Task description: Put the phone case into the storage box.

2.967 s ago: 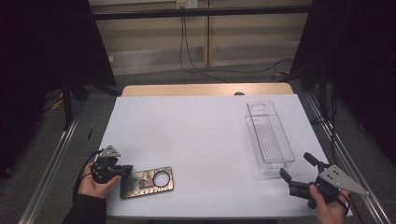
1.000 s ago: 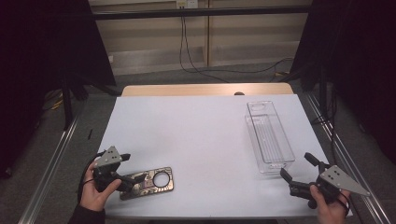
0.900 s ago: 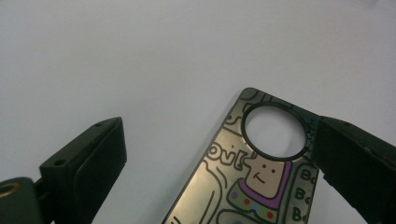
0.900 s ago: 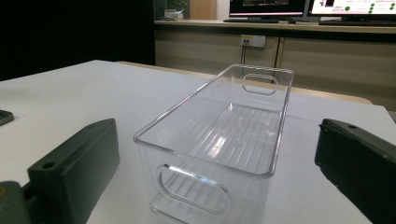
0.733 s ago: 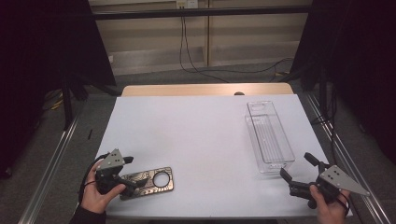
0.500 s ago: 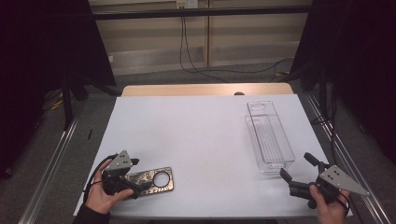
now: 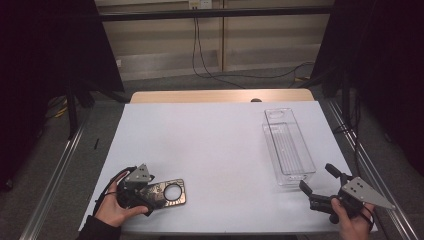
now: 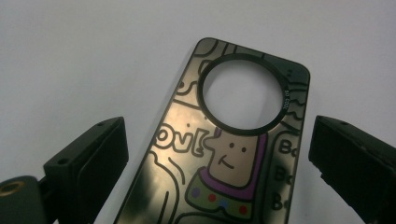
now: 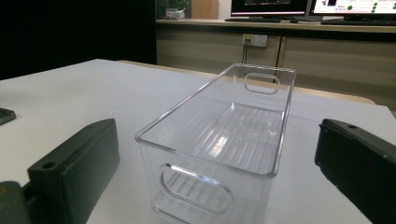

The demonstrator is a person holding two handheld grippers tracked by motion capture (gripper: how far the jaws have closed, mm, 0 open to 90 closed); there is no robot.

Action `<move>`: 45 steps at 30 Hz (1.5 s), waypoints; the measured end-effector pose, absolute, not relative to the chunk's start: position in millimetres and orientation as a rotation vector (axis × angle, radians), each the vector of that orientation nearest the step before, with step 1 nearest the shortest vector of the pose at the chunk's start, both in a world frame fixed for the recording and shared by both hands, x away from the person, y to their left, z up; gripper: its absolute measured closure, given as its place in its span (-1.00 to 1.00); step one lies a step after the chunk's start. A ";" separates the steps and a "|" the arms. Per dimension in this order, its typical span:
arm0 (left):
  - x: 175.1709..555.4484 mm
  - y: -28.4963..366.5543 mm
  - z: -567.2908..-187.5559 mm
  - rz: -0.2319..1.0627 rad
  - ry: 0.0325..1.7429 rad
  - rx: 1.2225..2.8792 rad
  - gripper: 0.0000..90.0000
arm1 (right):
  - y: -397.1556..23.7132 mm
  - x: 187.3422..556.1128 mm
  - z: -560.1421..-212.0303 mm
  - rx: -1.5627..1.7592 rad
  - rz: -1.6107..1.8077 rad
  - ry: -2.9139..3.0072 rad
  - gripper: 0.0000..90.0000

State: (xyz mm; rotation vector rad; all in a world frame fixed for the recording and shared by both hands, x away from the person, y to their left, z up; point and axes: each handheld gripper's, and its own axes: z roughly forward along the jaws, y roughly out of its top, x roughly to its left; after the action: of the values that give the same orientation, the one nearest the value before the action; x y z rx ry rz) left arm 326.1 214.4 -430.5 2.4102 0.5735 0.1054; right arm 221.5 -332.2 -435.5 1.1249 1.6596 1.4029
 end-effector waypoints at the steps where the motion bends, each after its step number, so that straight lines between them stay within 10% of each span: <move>1: 325.7 212.6 -431.5 0.109 0.572 2.416 -0.90 | -332.3 221.5 -435.5 1.125 1.403 1.659 -1.00; 45: 334.5 202.3 -445.9 0.037 0.430 2.565 -0.95 | -332.0 221.6 -435.7 1.121 1.403 1.666 -1.00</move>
State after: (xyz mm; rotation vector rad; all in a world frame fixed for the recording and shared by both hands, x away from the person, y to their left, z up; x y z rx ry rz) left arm 334.5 202.3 -445.9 2.5646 0.4295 0.0373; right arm 221.6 -332.0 -435.7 1.1214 1.6663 1.4027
